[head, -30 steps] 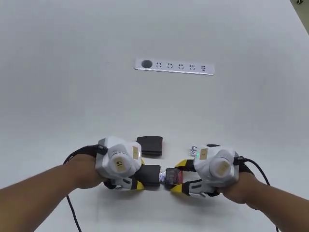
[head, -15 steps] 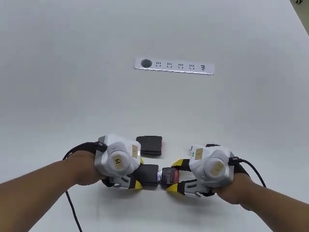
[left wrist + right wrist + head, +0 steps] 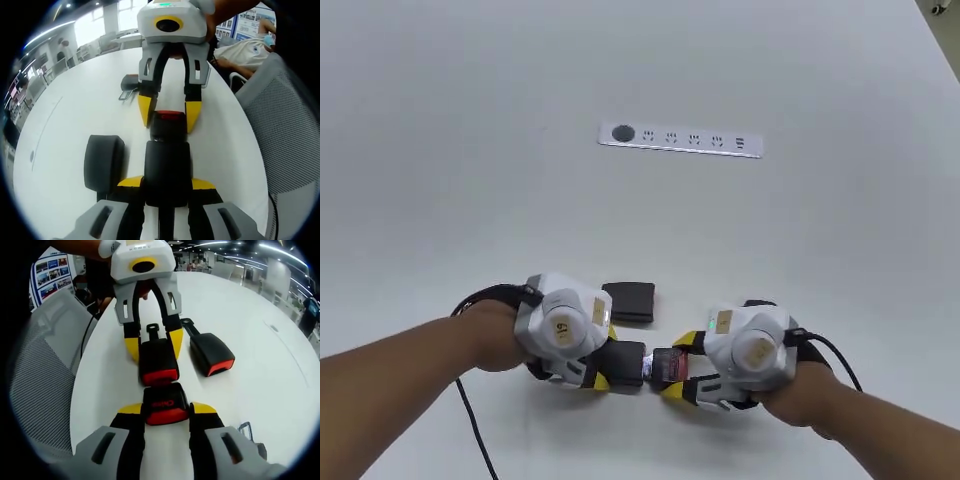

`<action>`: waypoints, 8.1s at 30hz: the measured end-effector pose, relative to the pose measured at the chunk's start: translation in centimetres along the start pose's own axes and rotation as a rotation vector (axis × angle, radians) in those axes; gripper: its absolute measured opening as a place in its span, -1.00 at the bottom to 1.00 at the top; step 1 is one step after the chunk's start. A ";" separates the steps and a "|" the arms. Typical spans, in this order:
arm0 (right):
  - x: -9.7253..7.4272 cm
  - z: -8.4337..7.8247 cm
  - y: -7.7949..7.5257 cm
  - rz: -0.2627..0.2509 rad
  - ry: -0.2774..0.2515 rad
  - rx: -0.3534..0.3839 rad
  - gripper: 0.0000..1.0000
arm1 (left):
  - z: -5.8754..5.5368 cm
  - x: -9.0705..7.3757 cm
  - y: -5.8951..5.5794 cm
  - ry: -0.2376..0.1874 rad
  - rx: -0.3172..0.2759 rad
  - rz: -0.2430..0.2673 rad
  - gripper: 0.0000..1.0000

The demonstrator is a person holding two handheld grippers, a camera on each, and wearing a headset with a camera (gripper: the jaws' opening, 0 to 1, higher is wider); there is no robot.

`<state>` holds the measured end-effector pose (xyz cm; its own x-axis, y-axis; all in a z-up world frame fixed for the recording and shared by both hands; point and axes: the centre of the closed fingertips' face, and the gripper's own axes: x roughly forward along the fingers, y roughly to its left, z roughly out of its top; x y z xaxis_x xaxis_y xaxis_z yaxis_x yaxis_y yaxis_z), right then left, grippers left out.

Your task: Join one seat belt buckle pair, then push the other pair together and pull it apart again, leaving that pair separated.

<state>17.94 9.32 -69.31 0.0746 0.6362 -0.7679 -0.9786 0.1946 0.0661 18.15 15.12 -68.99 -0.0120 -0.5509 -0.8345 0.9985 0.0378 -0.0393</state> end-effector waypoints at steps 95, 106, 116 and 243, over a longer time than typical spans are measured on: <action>-0.9 -0.2 1.3 -0.024 -0.132 0.015 -0.32 | -0.4 0.5 -1.3 -0.060 0.009 -0.016 -0.34; -0.8 -1.5 1.2 -0.044 -0.045 -0.045 -0.30 | -0.2 0.5 -1.5 -0.043 0.003 0.030 -0.30; -0.8 -0.4 0.8 -0.067 -0.111 0.041 0.25 | -0.7 0.2 -2.8 0.007 -0.037 0.082 0.30; -3.9 -2.7 -9.9 0.039 -0.023 -0.008 -0.30 | 1.6 0.0 8.6 -0.094 -0.104 0.080 -0.32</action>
<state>26.77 2.88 -68.68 0.0408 0.6599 -0.7503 -0.9825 0.1633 0.0902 26.78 14.13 -68.50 0.0775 -0.6184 -0.7820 0.9852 0.1679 -0.0352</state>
